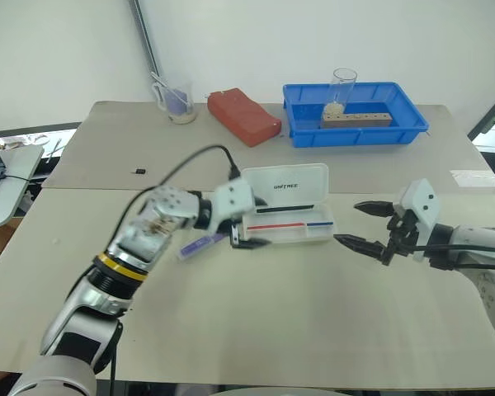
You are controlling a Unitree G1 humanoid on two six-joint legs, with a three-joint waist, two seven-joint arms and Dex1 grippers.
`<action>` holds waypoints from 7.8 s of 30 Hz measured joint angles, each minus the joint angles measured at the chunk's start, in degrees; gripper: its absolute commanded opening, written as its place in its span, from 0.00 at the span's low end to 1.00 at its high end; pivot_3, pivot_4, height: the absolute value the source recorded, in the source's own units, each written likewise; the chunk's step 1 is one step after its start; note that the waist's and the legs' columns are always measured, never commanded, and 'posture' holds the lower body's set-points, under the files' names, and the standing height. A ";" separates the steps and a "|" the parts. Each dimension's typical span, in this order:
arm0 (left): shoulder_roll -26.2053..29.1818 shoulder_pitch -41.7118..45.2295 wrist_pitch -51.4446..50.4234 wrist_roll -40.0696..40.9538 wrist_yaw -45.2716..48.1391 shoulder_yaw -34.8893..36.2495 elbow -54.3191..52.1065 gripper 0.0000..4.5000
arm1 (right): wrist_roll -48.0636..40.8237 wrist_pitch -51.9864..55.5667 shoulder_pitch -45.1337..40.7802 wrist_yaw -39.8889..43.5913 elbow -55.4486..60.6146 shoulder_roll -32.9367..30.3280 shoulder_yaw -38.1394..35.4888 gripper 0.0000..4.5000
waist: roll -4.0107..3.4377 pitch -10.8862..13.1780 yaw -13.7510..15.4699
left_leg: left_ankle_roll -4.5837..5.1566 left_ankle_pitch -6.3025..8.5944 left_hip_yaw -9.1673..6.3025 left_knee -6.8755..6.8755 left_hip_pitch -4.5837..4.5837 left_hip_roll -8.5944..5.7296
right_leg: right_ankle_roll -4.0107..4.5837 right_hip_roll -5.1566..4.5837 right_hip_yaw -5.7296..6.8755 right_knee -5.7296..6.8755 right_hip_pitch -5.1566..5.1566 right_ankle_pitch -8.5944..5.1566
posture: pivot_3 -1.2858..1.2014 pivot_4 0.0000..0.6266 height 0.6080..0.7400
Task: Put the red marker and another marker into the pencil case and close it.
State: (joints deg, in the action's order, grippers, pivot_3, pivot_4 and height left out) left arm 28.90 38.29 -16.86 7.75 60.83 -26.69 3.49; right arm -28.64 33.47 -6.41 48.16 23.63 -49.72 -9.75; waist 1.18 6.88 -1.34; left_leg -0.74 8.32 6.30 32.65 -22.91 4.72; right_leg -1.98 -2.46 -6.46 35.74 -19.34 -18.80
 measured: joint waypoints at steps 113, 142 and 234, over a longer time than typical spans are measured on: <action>13.25 -11.24 -2.26 7.47 -4.24 25.53 5.78 1.00 | -1.14 4.69 -7.21 4.12 3.40 9.26 12.84 0.58 | -0.25 -0.18 0.68 | 0.13 -0.05 -1.64 0.20 -0.46 -0.40 | 0.37 0.03 0.95 0.36 -0.14 -0.18 | 0.52 0.24 1.00; 11.78 -9.33 3.32 5.30 -0.37 28.02 7.98 0.04 | -5.26 8.06 -10.25 -1.49 8.35 3.61 8.20 1.00 | -0.21 -0.32 0.69 | 0.17 -0.09 -1.58 0.22 -0.99 -0.34 | 0.41 0.09 0.96 0.70 -0.67 -0.14 | 0.52 0.24 1.00; 3.28 -12.15 -3.06 -1.00 2.38 2.70 -13.04 0.21 | -3.21 5.83 -0.46 3.54 4.40 -2.31 5.92 1.00 | -0.19 -0.36 0.59 | 0.25 -0.12 -2.49 0.31 -0.81 -0.79 | 0.39 0.12 1.05 0.40 -0.13 -0.24 | 0.52 0.24 1.00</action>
State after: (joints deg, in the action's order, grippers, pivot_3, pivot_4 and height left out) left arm 32.18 26.13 -19.92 6.75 63.21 -23.99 -9.55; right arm -31.85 39.30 -6.87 51.70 28.03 -52.04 -3.83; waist 0.99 6.52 -0.74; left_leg -0.49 8.19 3.80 32.96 -23.72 3.93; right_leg -1.59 -2.34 -5.41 36.15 -19.47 -19.03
